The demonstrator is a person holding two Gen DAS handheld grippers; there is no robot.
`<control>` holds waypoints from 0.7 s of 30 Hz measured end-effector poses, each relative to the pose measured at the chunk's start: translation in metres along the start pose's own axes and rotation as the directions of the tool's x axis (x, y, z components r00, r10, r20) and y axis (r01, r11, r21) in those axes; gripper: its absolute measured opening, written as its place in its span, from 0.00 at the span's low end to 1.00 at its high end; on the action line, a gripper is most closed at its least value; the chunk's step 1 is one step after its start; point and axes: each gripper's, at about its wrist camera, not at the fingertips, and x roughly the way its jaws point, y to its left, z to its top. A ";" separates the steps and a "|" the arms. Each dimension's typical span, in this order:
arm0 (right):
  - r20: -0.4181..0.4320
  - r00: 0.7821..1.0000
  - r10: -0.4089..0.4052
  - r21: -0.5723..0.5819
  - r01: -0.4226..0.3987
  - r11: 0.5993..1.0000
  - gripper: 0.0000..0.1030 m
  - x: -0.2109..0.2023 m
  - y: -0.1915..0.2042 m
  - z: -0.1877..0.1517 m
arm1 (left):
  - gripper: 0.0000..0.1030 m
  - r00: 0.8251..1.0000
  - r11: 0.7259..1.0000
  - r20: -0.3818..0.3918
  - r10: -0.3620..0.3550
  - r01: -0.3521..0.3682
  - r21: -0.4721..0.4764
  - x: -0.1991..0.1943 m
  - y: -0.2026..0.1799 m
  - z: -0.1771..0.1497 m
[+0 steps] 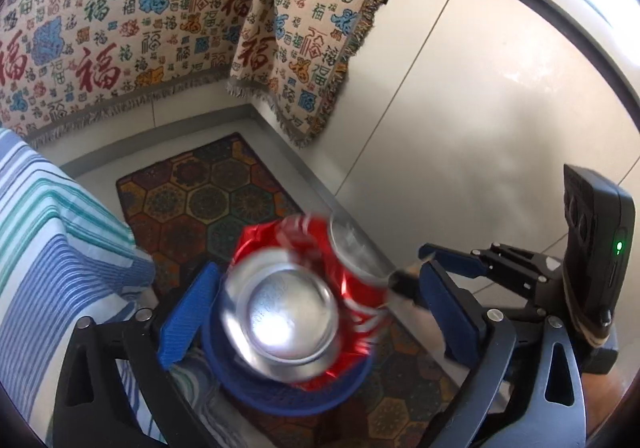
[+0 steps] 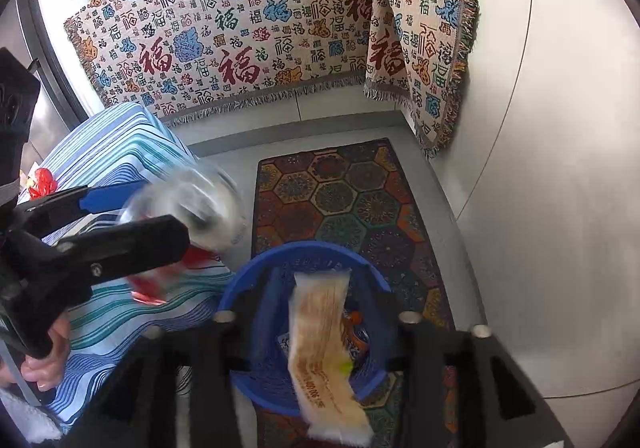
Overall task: Collect trash
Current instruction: 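Carry both items over the blue wastebasket and open both grippers to drop them, then move both tools back over the table toward the remaining trash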
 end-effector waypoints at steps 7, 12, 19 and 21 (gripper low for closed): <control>0.024 1.000 -0.006 -0.008 0.006 1.000 0.58 -0.006 0.001 0.003 | 0.98 1.000 0.999 0.017 0.009 -0.008 -0.040 -0.006 0.008 0.005; 0.068 0.998 -0.007 -0.034 0.009 0.999 0.58 -0.020 0.013 0.008 | 0.98 0.998 0.999 0.051 0.046 -0.044 -0.026 -0.042 0.011 -0.002; 0.166 0.986 0.027 -0.111 -0.009 0.994 0.58 -0.043 0.065 0.023 | 0.98 0.974 0.982 0.121 0.189 -0.184 -0.049 -0.140 0.037 -0.043; 0.196 0.979 0.051 -0.155 -0.021 0.988 0.60 -0.048 0.092 0.027 | 0.98 0.954 0.962 0.131 0.269 -0.259 -0.087 -0.168 0.057 -0.061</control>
